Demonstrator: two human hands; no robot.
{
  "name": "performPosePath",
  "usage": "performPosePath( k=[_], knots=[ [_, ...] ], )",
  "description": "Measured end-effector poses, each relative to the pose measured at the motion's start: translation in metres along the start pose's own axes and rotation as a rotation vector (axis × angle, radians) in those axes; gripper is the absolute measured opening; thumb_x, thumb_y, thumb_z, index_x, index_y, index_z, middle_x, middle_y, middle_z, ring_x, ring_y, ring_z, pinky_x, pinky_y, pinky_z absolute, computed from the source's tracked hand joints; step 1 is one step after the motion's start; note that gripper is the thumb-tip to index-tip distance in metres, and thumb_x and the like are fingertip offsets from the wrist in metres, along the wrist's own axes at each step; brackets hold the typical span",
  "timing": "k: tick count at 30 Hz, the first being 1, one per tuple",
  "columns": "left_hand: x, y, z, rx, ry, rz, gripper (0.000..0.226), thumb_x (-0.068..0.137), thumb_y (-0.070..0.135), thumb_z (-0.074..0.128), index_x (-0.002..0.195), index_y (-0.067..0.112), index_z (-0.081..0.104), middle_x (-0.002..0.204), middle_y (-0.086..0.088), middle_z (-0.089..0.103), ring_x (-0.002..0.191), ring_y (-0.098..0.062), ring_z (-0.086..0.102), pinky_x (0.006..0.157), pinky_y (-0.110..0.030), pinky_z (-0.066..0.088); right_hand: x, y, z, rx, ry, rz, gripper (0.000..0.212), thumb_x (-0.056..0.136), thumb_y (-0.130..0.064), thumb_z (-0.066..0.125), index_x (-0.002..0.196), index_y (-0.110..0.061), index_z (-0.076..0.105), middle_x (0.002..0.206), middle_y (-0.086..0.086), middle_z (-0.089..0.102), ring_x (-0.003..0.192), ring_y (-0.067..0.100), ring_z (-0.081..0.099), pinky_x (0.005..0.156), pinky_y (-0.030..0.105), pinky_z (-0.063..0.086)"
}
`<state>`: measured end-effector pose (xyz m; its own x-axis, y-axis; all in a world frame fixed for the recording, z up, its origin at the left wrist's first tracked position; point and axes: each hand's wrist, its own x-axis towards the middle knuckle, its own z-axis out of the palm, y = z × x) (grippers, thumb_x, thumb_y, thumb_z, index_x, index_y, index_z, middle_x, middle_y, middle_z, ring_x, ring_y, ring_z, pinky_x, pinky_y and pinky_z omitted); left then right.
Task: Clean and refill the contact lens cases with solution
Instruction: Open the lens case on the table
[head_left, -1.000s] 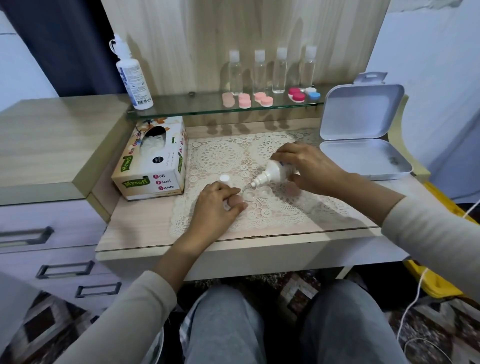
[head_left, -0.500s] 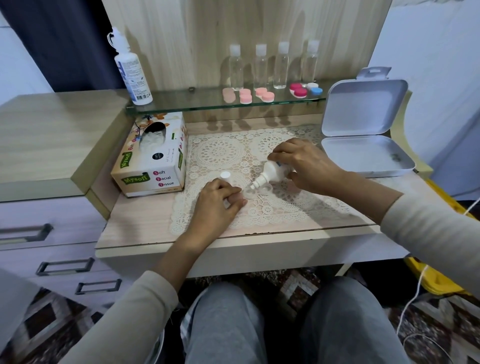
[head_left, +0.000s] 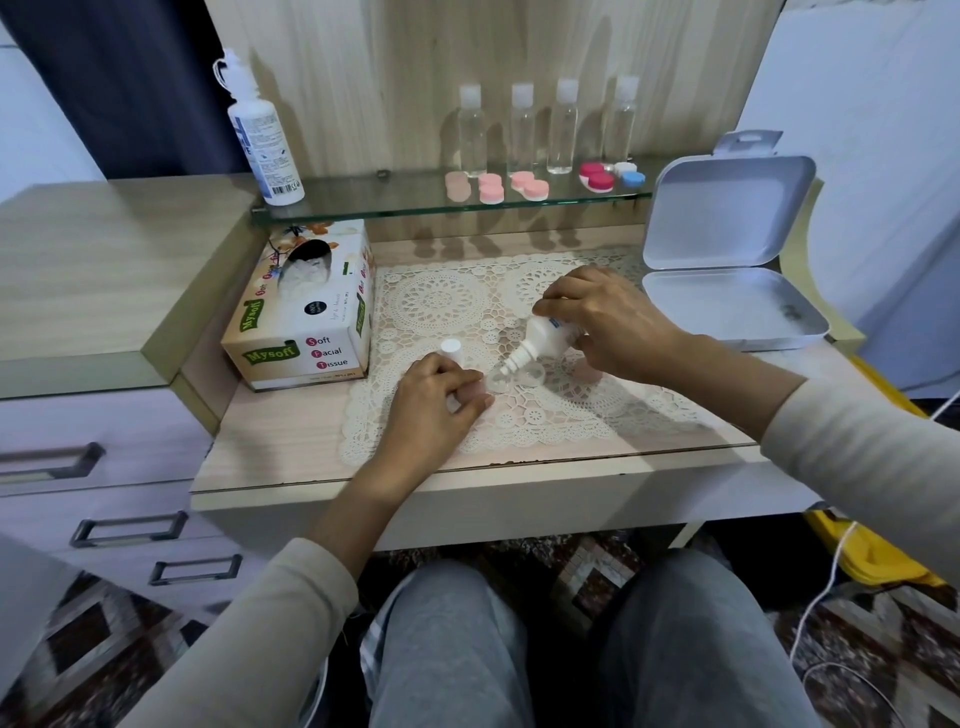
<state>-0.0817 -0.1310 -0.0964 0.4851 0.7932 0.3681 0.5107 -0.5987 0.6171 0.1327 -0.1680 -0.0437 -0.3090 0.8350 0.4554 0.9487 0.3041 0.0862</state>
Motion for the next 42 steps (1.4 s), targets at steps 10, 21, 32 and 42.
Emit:
performPosePath(
  k=[10,21,32,42],
  knots=[
    [0.000,-0.001,0.001,-0.008,0.000,-0.003,0.030,0.077,0.021,0.073,0.105,0.008,0.070,0.099,-0.007,0.058,0.096,-0.022,0.056,0.090,-0.041,0.046,0.000,0.001,0.001,0.002,-0.007,0.013,0.054,0.050,0.015,0.074,0.101,-0.001,0.069,0.095,0.016,0.068,0.083,0.039,0.060,0.077,0.046,0.046],
    [0.000,-0.002,0.001,-0.015,-0.006,-0.009,0.032,0.077,0.022,0.073,0.106,0.009,0.069,0.099,-0.005,0.057,0.096,-0.021,0.055,0.091,-0.040,0.046,0.000,0.000,0.000,0.027,-0.015,0.037,0.051,0.054,0.015,0.070,0.103,-0.001,0.068,0.096,0.016,0.067,0.085,0.038,0.058,0.077,0.045,0.043],
    [0.000,-0.001,0.000,-0.003,0.000,0.004,0.031,0.078,0.023,0.072,0.106,0.009,0.069,0.097,-0.004,0.056,0.094,-0.021,0.055,0.088,-0.041,0.046,-0.009,0.006,0.002,0.066,-0.050,0.110,0.056,0.061,0.006,0.069,0.116,0.000,0.061,0.109,0.017,0.062,0.095,0.037,0.055,0.082,0.041,0.040],
    [0.000,-0.001,0.001,-0.009,0.002,0.000,0.032,0.078,0.022,0.073,0.106,0.007,0.069,0.096,-0.004,0.056,0.095,-0.022,0.055,0.089,-0.042,0.046,-0.015,0.017,-0.010,-0.017,-0.045,0.084,0.055,0.054,0.010,0.074,0.107,-0.001,0.066,0.101,0.017,0.066,0.085,0.039,0.057,0.075,0.045,0.046]
  ],
)
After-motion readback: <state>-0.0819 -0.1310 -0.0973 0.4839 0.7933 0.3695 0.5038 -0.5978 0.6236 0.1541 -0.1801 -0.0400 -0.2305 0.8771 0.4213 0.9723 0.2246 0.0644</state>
